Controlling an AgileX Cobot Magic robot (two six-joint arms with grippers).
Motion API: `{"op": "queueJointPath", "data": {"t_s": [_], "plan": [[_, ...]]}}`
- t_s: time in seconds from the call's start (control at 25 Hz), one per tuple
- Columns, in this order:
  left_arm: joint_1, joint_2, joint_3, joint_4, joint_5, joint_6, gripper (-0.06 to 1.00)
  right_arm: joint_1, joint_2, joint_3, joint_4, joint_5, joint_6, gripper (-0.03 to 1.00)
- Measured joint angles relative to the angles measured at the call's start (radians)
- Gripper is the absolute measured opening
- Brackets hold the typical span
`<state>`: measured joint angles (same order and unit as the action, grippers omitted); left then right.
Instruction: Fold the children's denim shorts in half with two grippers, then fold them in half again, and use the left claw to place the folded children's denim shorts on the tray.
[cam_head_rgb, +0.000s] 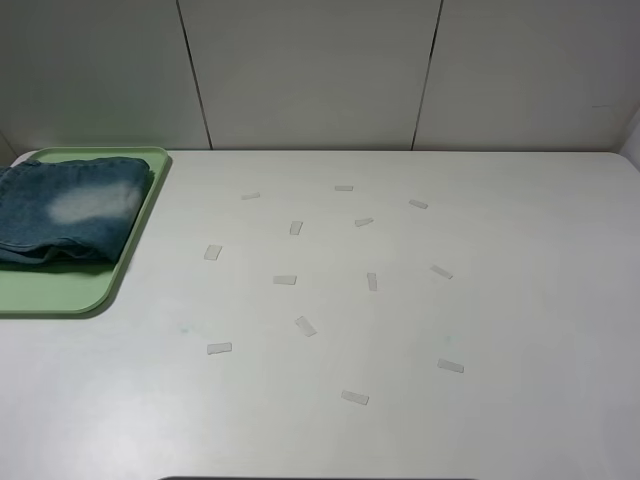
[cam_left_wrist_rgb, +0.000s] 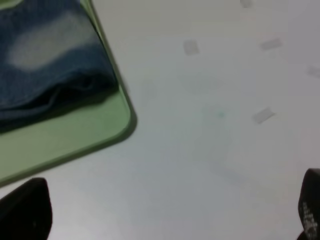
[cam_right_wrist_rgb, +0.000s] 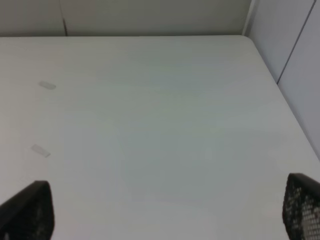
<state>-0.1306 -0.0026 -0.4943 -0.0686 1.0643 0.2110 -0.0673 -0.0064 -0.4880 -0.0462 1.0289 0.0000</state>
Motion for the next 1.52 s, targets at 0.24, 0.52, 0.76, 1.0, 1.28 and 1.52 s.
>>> {"op": "queueJointPath", "data": {"t_s": [0.24,0.52,0.76,1.0,1.28,1.52], "plan": [[0.000,0.000,0.001,0.000,0.000,-0.004,0.99,0.000,0.000,0.000,0.000,0.000,0.000,0.69],[0.000,0.000,0.001,0.000,0.000,-0.019,0.99,0.000,0.000,0.000,0.000,0.000,0.000,0.69],[0.000,0.000,0.001,0.000,0.000,-0.034,0.99,0.000,0.000,0.000,0.000,0.000,0.000,0.69],[0.000,0.000,0.001,0.000,0.000,-0.039,0.99,0.000,0.000,0.000,0.000,0.000,0.000,0.69],[0.000,0.000,0.001,0.000,0.000,-0.040,0.99,0.000,0.000,0.000,0.000,0.000,0.000,0.69],[0.000,0.000,0.001,0.000,0.000,-0.041,0.99,0.000,0.000,0.000,0.000,0.000,0.000,0.69]]}}
